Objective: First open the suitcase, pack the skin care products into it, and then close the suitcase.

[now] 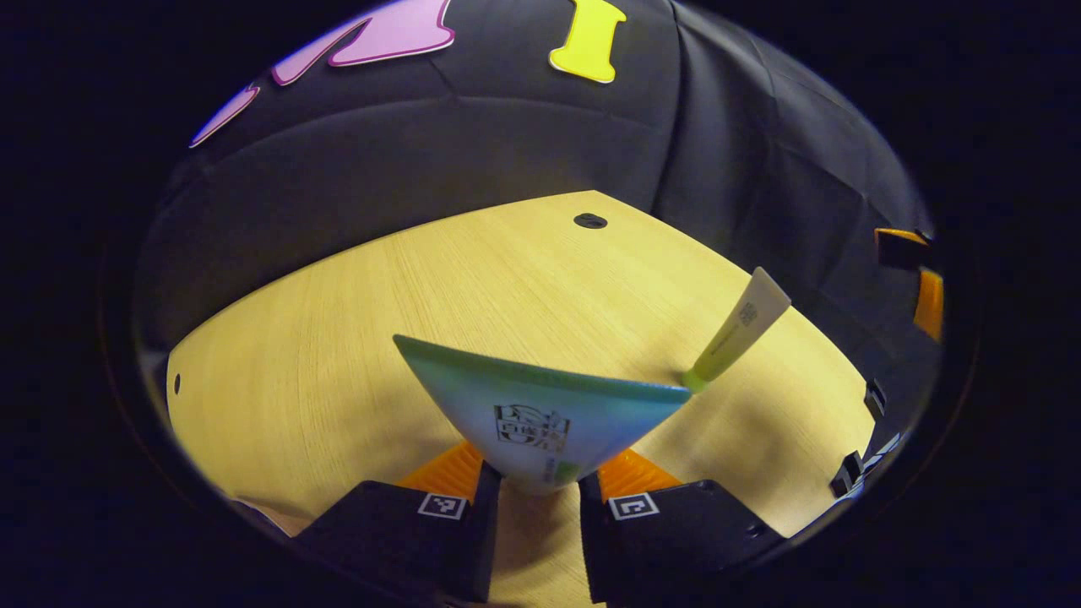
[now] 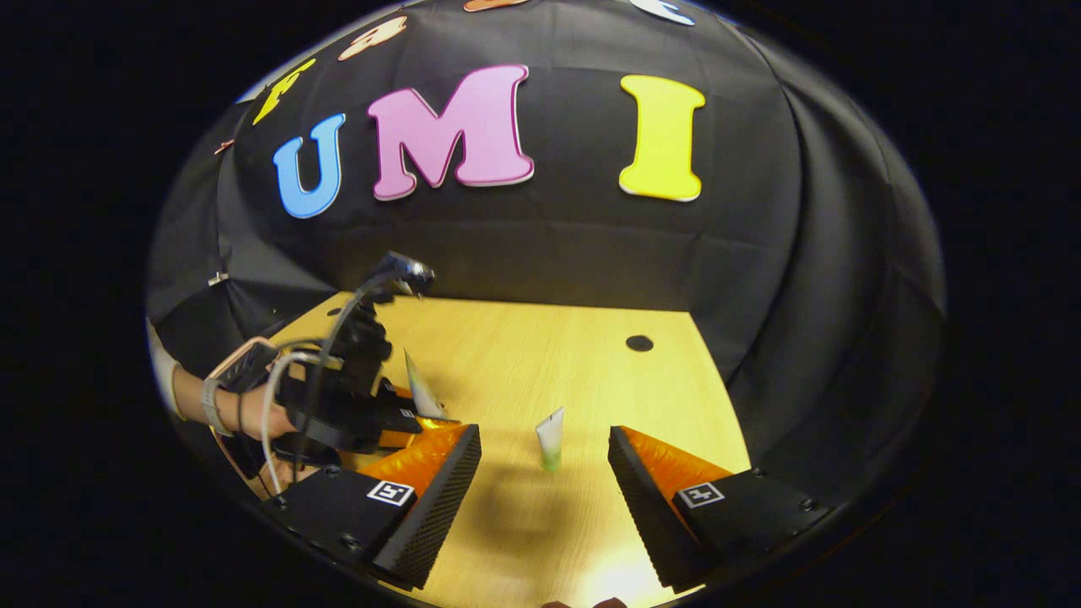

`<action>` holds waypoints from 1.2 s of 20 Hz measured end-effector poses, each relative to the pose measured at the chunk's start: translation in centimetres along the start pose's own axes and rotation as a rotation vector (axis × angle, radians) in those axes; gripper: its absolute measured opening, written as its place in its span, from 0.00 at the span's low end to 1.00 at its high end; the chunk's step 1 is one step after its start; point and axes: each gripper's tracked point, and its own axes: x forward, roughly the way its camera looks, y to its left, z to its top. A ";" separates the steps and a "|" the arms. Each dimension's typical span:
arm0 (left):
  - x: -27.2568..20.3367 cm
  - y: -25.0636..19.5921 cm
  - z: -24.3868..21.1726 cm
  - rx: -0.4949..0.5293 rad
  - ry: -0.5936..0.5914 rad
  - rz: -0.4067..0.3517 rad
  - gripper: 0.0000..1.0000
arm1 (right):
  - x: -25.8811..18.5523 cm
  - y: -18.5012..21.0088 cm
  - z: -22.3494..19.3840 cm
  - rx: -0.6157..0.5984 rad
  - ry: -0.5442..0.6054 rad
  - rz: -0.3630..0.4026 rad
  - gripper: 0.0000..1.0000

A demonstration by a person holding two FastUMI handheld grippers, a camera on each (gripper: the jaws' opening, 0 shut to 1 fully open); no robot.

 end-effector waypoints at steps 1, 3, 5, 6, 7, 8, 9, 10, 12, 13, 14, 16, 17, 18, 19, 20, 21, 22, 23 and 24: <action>-0.9 -0.2 0.4 0.010 -0.010 -0.001 0.46 | 1.2 -0.2 -1.3 -0.010 0.033 0.009 0.96; -3.1 -0.2 1.8 -0.012 -0.031 -0.004 0.46 | 3.9 -0.8 -3.5 0.019 0.094 0.017 0.97; -5.9 0.1 2.6 -0.065 -0.049 -0.001 0.46 | 6.3 -1.1 -5.3 0.053 0.154 0.015 0.97; -7.5 0.5 2.9 -0.088 -0.053 0.003 0.46 | 7.4 -1.2 -5.7 0.064 0.166 0.014 0.97; -9.0 1.1 2.8 -0.107 -0.059 0.016 0.49 | 8.5 -1.1 -5.9 0.069 0.165 0.016 0.98; -10.5 1.9 2.7 -0.119 -0.059 0.038 0.46 | 9.6 -1.0 -6.0 0.068 0.162 0.016 0.98; -11.9 2.9 2.1 -0.126 -0.054 0.063 0.46 | 10.6 -0.9 -6.3 0.063 0.162 0.014 0.99; -13.5 3.7 1.6 -0.135 -0.052 0.087 0.46 | 11.4 -0.9 -6.7 0.060 0.168 0.012 0.98; -16.3 5.3 0.3 -0.172 -0.039 0.124 0.46 | 12.8 -1.1 -7.7 0.071 0.189 0.007 0.98; -17.7 6.0 -0.6 -0.197 -0.031 0.147 0.46 | 13.5 -0.6 -8.4 0.098 0.209 0.030 0.97; -19.0 6.9 -1.6 -0.226 -0.020 0.168 0.46 | 13.3 -1.0 -9.1 0.090 0.242 0.005 0.74; -21.8 8.6 -3.9 -0.285 0.006 0.206 0.46 | 13.4 -0.4 -8.5 0.124 0.227 0.036 0.27; -22.5 9.3 -5.0 -0.311 0.022 0.215 0.49 | 12.7 0.3 -7.5 0.125 0.209 0.043 0.30; -23.2 10.3 -6.2 -0.331 0.043 0.221 0.49 | 12.1 1.1 -6.7 0.120 0.191 0.063 0.24; -23.8 11.2 -7.7 -0.341 0.076 0.230 0.46 | 11.0 2.2 -5.7 0.114 0.172 0.086 0.24; -24.4 12.2 -9.0 -0.344 0.106 0.243 0.46 | 9.9 3.5 -4.6 0.108 0.154 0.115 0.30; -25.3 12.8 -10.4 -0.340 0.151 0.247 0.46 | 8.8 4.9 -3.7 0.096 0.138 0.144 0.24; -26.1 13.4 -11.6 -0.335 0.199 0.260 0.46 | 7.6 6.3 -2.7 0.083 0.121 0.168 0.30; -26.7 14.1 -13.1 -0.332 0.245 0.274 0.49 | 6.5 7.8 -1.8 0.079 0.105 0.196 0.30; -26.8 14.9 -14.4 -0.338 0.296 0.279 0.46 | 5.4 9.4 -1.0 0.076 0.093 0.226 0.30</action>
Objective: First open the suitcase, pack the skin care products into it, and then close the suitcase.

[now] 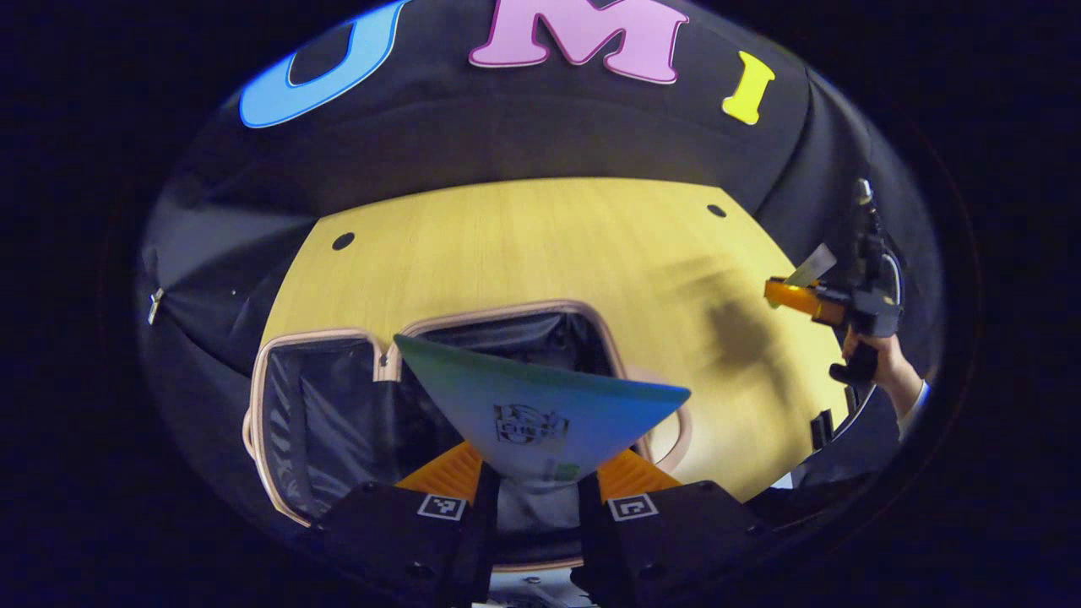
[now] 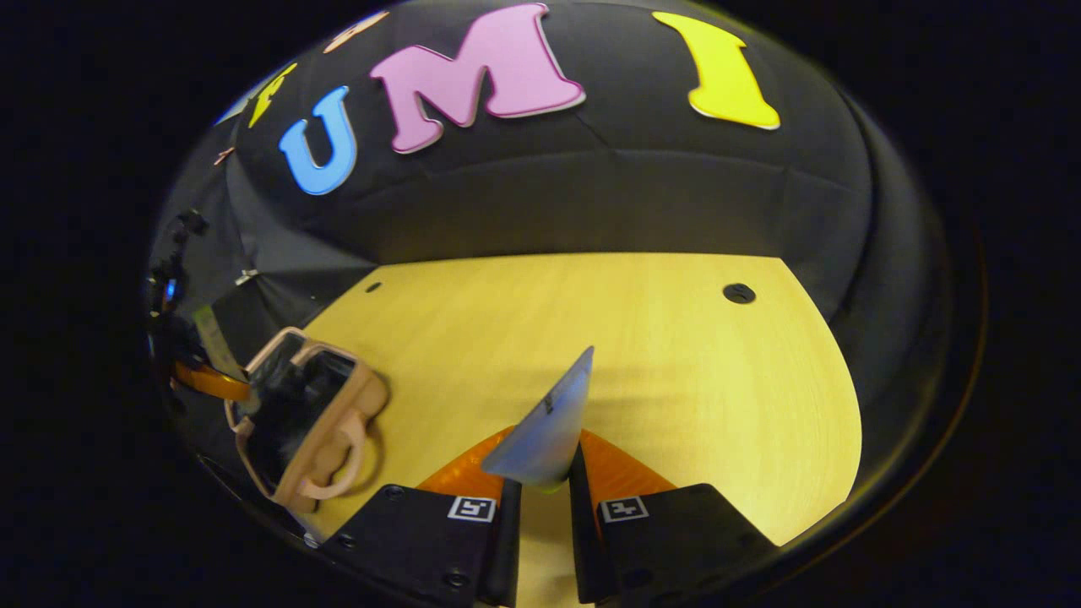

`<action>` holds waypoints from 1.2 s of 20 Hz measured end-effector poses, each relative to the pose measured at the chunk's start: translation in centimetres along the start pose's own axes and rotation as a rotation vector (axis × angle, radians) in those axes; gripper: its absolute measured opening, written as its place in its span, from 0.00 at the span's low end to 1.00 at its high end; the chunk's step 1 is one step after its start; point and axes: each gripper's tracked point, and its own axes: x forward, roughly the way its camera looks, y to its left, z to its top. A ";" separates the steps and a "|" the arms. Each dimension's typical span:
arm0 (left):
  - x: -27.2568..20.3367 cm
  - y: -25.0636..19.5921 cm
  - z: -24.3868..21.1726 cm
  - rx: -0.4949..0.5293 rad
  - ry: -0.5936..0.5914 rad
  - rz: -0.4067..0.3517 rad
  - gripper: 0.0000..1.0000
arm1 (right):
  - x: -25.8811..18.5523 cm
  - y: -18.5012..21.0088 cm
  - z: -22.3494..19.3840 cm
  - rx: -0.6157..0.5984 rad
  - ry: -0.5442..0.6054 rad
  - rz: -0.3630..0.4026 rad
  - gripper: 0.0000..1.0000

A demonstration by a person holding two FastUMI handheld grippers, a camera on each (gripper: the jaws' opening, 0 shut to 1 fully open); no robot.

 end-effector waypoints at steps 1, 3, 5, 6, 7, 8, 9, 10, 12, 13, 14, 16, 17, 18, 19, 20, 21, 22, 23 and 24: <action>0.7 0.7 -0.9 -0.014 0.045 0.005 0.46 | -0.7 1.7 0.5 -0.010 -0.008 0.027 0.30; 2.1 1.4 -2.6 -0.064 0.166 0.004 0.47 | -1.8 4.9 1.2 -0.037 -0.021 0.068 0.30; 3.3 1.9 -4.3 -0.093 0.257 0.003 0.46 | -2.8 7.8 1.7 -0.061 -0.030 0.105 0.30; 4.0 2.3 -5.1 -0.104 0.293 0.014 0.46 | -3.1 9.3 1.7 -0.063 -0.033 0.122 0.23; 4.8 2.6 -5.8 -0.103 0.321 0.018 0.46 | -3.3 10.7 1.5 -0.057 -0.028 0.143 0.24; 5.5 3.1 -6.3 -0.107 0.338 0.028 0.47 | -3.5 12.5 1.0 -0.046 -0.013 0.165 0.30; 6.2 3.5 -7.0 -0.123 0.352 0.033 0.46 | -3.5 14.2 0.4 -0.053 0.005 0.183 0.30; 6.9 3.8 -7.5 -0.145 0.362 0.023 0.46 | -3.4 15.8 -0.4 -0.072 0.025 0.194 0.30; 7.5 4.0 -7.2 -0.176 0.341 0.013 0.46 | -3.1 18.4 -2.2 -0.087 0.077 0.214 0.30; 7.7 4.0 -7.3 -0.176 0.334 0.011 0.48 | -2.7 19.8 -2.9 -0.080 0.102 0.222 0.30; 7.6 3.9 -7.3 -0.179 0.333 -0.002 0.46 | -2.4 20.7 -3.5 -0.078 0.129 0.223 0.30; 7.4 2.9 -6.8 -0.187 0.297 -0.047 0.57 | -1.9 23.3 -4.7 -0.070 0.181 0.241 0.30; 6.7 2.7 -6.6 -0.186 0.275 -0.063 0.70 | -1.7 24.5 -5.1 -0.066 0.206 0.256 0.30; 6.0 2.6 -6.1 -0.175 0.238 -0.071 0.84 | -1.2 25.6 -5.4 -0.062 0.226 0.259 0.22; 5.1 2.7 -5.4 -0.159 0.191 -0.081 0.93 | -1.0 26.2 -6.1 -0.056 0.257 0.261 0.30; 4.0 3.1 -4.4 -0.140 0.135 -0.088 0.96 | -0.4 26.9 -6.6 -0.045 0.280 0.258 0.30; 2.8 3.5 -3.6 -0.128 0.074 -0.096 0.95 | 0.1 27.7 -7.2 -0.029 0.313 0.261 0.30; 1.5 4.2 -2.6 -0.126 0.012 -0.105 0.95 | 0.6 28.3 -7.7 -0.015 0.335 0.261 0.30; 0.0 5.3 -1.8 -0.133 -0.043 -0.107 0.95 | 0.9 28.9 -8.7 0.000 0.376 0.256 0.30; -1.3 6.7 -1.4 -0.144 -0.085 -0.098 0.95 | 1.5 29.8 -9.7 0.016 0.423 0.257 0.30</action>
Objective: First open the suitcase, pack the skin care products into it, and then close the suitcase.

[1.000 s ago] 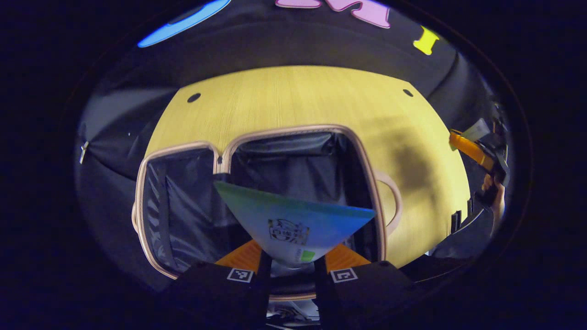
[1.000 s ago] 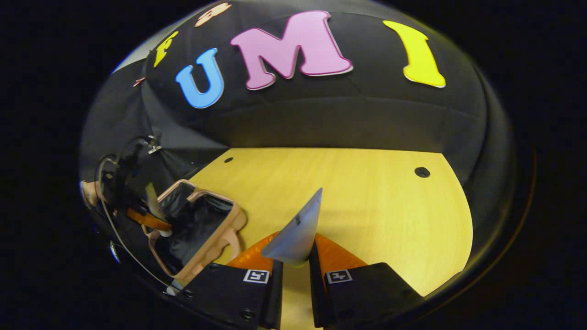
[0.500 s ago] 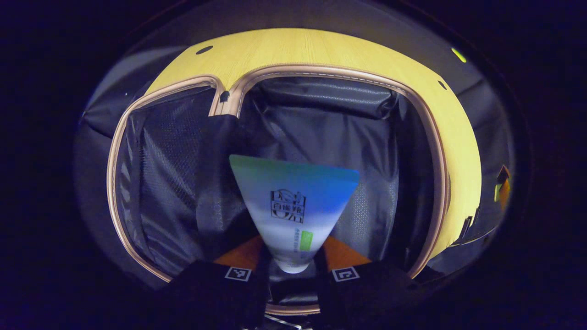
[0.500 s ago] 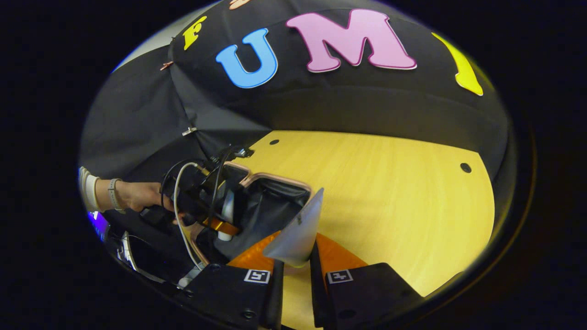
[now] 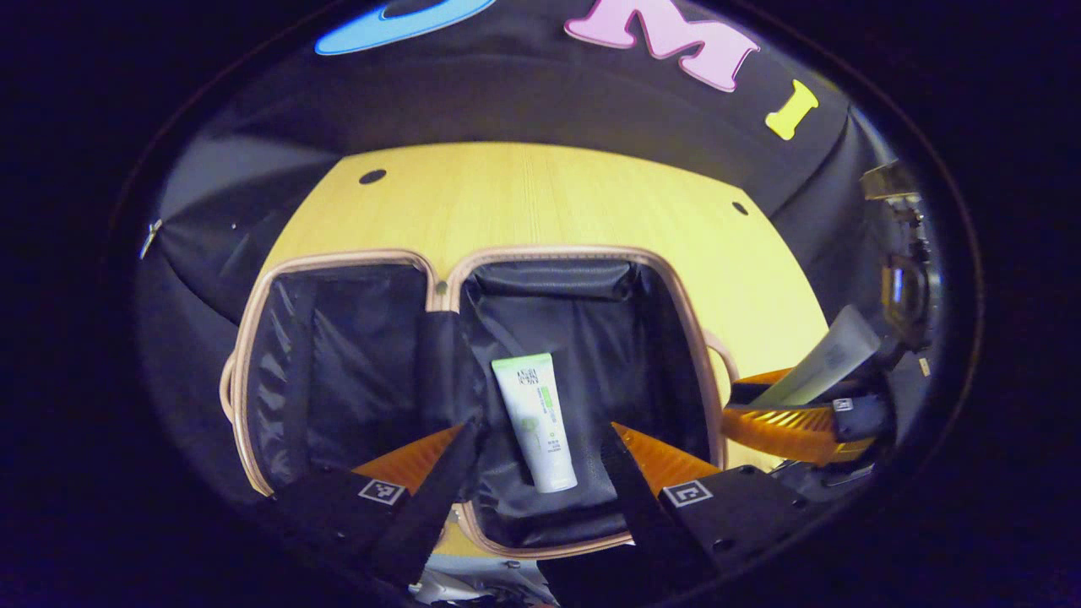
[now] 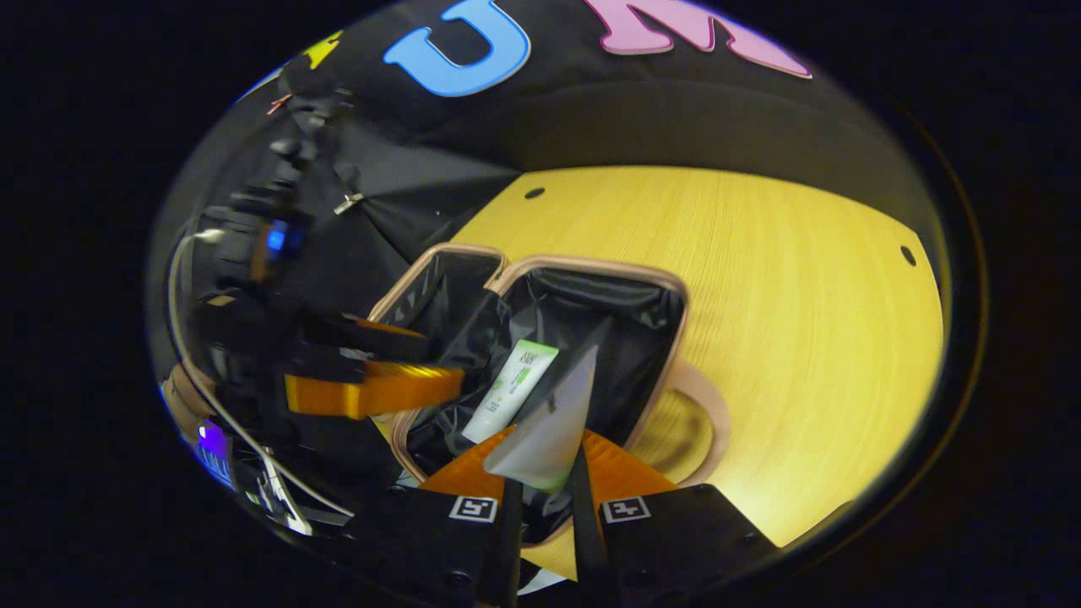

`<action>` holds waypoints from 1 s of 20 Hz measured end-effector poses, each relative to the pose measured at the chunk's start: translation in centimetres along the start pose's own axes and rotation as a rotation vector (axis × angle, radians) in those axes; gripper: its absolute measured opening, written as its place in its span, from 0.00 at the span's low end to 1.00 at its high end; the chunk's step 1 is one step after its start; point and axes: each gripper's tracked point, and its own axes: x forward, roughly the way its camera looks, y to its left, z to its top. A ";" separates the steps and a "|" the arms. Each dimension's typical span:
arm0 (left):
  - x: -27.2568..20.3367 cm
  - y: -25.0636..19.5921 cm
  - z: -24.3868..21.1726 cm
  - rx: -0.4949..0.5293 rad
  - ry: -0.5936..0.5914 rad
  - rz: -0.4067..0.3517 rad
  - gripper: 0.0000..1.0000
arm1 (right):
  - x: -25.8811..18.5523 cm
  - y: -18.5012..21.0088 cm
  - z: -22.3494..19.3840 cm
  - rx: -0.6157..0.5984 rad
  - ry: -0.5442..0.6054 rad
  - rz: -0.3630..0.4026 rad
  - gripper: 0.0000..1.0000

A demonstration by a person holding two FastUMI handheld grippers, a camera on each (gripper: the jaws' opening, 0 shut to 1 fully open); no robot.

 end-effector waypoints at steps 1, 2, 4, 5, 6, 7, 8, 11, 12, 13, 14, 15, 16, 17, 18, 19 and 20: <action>-1.2 1.7 0.4 -0.011 -0.042 0.021 0.94 | 0.8 0.2 -0.9 0.018 0.049 -0.003 0.30; -2.3 3.8 0.7 -0.022 -0.075 0.046 0.95 | 2.1 0.1 -1.4 0.036 0.086 -0.020 0.30; -3.7 8.7 -0.4 -0.068 -0.091 0.103 0.94 | 4.4 -0.2 -2.3 0.074 0.149 -0.070 0.31; -4.5 11.0 -1.4 -0.102 -0.087 0.128 0.95 | 5.6 -0.3 -2.9 0.092 0.172 -0.101 0.24; -5.2 12.9 -2.3 -0.141 -0.080 0.141 0.95 | 6.5 -0.7 -3.4 0.105 0.201 -0.136 0.32; -6.1 14.3 -3.0 -0.179 -0.082 0.153 0.95 | 7.0 -0.8 -4.0 0.117 0.229 -0.159 0.32; -6.9 16.0 -3.3 -0.209 -0.092 0.169 0.95 | 7.3 -0.7 -4.4 0.133 0.253 -0.171 0.32; -8.6 20.7 -5.0 -0.288 -0.115 0.237 0.96 | 8.2 -0.8 -5.4 0.162 0.293 -0.212 0.32; -8.8 21.9 -5.4 -0.311 -0.116 0.251 0.96 | 8.2 -1.3 -5.7 0.173 0.302 -0.247 0.33; -9.3 23.0 -5.6 -0.334 -0.121 0.268 0.96 | 8.2 -1.5 -5.6 0.193 0.304 -0.273 0.27; -9.6 24.3 -5.8 -0.349 -0.125 0.286 0.96 | 8.5 -1.7 -5.3 0.219 0.297 -0.283 0.34; -9.8 25.1 -6.2 -0.359 -0.131 0.301 0.96 | 8.3 -1.4 -4.8 0.239 0.279 -0.280 0.37; -9.7 25.9 -6.2 -0.364 -0.141 0.318 0.96 | 8.3 -0.6 -4.3 0.250 0.267 -0.268 0.53; -9.7 26.8 -6.0 -0.369 -0.152 0.335 0.96 | 8.1 0.0 -3.5 0.223 0.239 -0.259 0.69; -9.7 27.6 -5.6 -0.374 -0.158 0.346 0.96 | 7.6 0.3 -2.4 0.164 0.190 -0.254 0.84; -10.0 28.6 -5.0 -0.379 -0.168 0.356 0.95 | 7.4 0.7 -1.2 0.100 0.136 -0.250 0.88; -10.2 29.6 -4.3 -0.386 -0.182 0.368 0.95 | 6.4 1.3 0.3 0.048 0.080 -0.238 0.98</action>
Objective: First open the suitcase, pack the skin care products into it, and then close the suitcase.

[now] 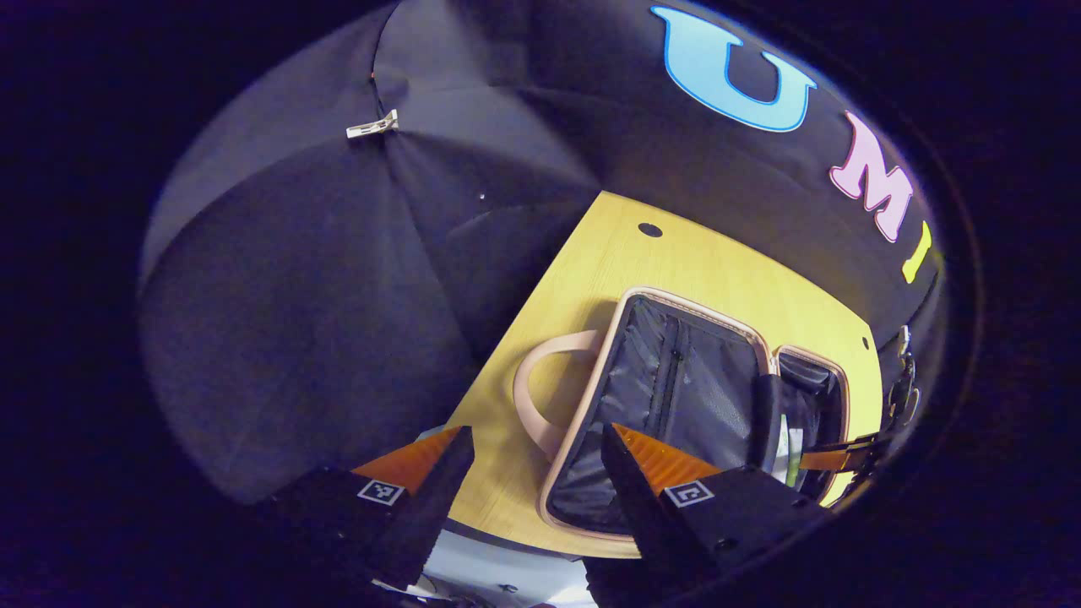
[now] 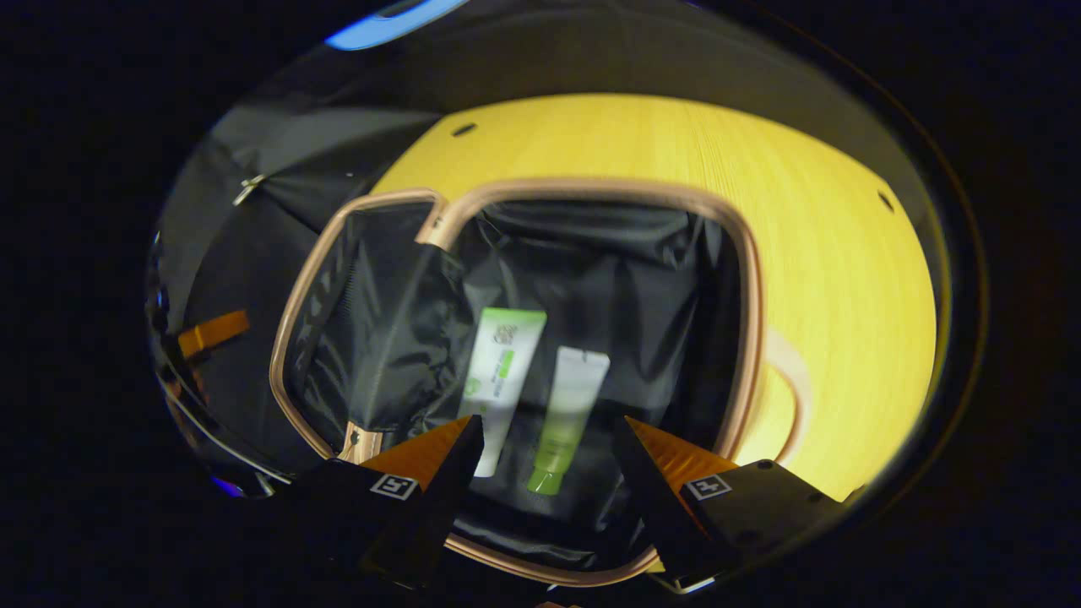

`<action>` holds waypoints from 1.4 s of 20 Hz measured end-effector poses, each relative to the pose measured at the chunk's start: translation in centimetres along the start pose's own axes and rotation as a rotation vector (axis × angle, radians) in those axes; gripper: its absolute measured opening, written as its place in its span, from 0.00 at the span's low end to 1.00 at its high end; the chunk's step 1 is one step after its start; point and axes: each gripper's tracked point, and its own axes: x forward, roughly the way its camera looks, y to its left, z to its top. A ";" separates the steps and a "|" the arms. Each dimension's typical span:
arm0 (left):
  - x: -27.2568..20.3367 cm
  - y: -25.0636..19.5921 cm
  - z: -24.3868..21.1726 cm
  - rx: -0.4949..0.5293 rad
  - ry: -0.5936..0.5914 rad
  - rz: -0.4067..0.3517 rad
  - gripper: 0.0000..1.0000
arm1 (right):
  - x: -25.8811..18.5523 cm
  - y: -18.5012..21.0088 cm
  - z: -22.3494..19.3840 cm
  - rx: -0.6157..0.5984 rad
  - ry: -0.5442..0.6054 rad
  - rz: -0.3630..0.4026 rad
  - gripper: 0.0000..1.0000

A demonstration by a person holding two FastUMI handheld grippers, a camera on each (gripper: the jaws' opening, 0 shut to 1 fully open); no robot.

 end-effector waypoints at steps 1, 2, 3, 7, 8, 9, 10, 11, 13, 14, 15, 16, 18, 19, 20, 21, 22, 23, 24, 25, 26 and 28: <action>0.5 0.5 1.0 -0.012 -0.014 0.003 0.96 | -1.0 0.5 0.9 -0.031 -0.049 0.019 0.98; 1.0 1.1 2.1 -0.035 -0.017 0.002 0.95 | -2.1 0.8 1.8 -0.052 -0.090 0.030 0.98; 1.4 1.4 3.0 -0.064 -0.018 -0.004 0.95 | -3.2 0.8 2.7 -0.059 -0.129 0.033 0.98; 5.4 1.8 3.4 -0.125 0.066 -0.010 0.95 | -6.0 -1.1 4.5 -0.070 -0.202 -0.008 0.98; 6.5 1.8 2.9 -0.121 0.096 -0.006 0.96 | -6.7 -1.4 4.8 -0.063 -0.216 -0.015 0.98; 7.4 1.7 2.6 -0.109 0.121 -0.002 0.96 | -7.3 -2.0 4.9 -0.047 -0.225 -0.022 0.97; 8.4 1.9 2.0 -0.093 0.150 0.016 0.96 | -7.8 -2.4 5.0 -0.027 -0.231 -0.026 0.97; 9.4 2.3 1.1 -0.066 0.194 0.045 0.95 | -8.1 -2.9 4.9 -0.016 -0.235 -0.039 0.98; 10.9 2.8 -0.7 -0.052 0.262 0.084 0.95 | -9.0 -4.3 4.9 -0.034 -0.244 -0.082 0.97; 11.4 2.5 -1.3 -0.065 0.280 0.074 0.95 | -9.2 -4.6 4.7 -0.038 -0.245 -0.095 0.98; 11.9 2.5 -1.8 -0.077 0.294 0.072 0.94 | -9.5 -4.7 4.4 -0.038 -0.245 -0.100 0.98; 12.7 2.3 -2.3 -0.076 0.309 0.054 0.93 | -9.8 -4.8 4.1 -0.042 -0.248 -0.107 0.98; 12.8 0.9 -3.4 -0.081 0.356 -0.010 0.69 | -10.5 -5.3 3.9 -0.067 -0.254 -0.128 0.98; 13.0 0.9 -2.9 -0.085 0.346 -0.002 0.22 | -10.7 -5.4 3.7 -0.086 -0.253 -0.139 0.98; 13.1 0.9 -2.8 -0.084 0.335 0.004 0.23 | -11.0 -5.5 3.7 -0.106 -0.258 -0.144 0.98; 12.8 0.8 -2.1 -0.089 0.306 0.004 0.19 | -11.3 -5.2 3.8 -0.119 -0.266 -0.142 0.98; 12.3 0.5 -1.2 -0.100 0.277 -0.008 0.22 | -11.7 -4.9 3.9 -0.131 -0.279 -0.133 0.97; 11.6 -0.2 -0.6 -0.110 0.251 -0.034 0.16 | -12.2 -4.7 4.1 -0.140 -0.296 -0.122 0.97; 10.6 -1.0 0.1 -0.114 0.230 -0.065 0.14 | -12.7 -4.4 4.4 -0.149 -0.315 -0.109 0.97; 9.3 -1.4 0.8 -0.099 0.213 -0.082 0.11 | -13.1 -3.9 4.6 -0.156 -0.333 -0.096 0.98; 8.0 -1.7 1.8 -0.073 0.186 -0.097 0.10 | -13.6 -3.4 4.8 -0.168 -0.349 -0.083 0.97; 5.1 -2.6 4.6 -0.030 0.120 -0.126 0.07 | -14.4 -2.9 5.4 -0.203 -0.382 -0.057 0.98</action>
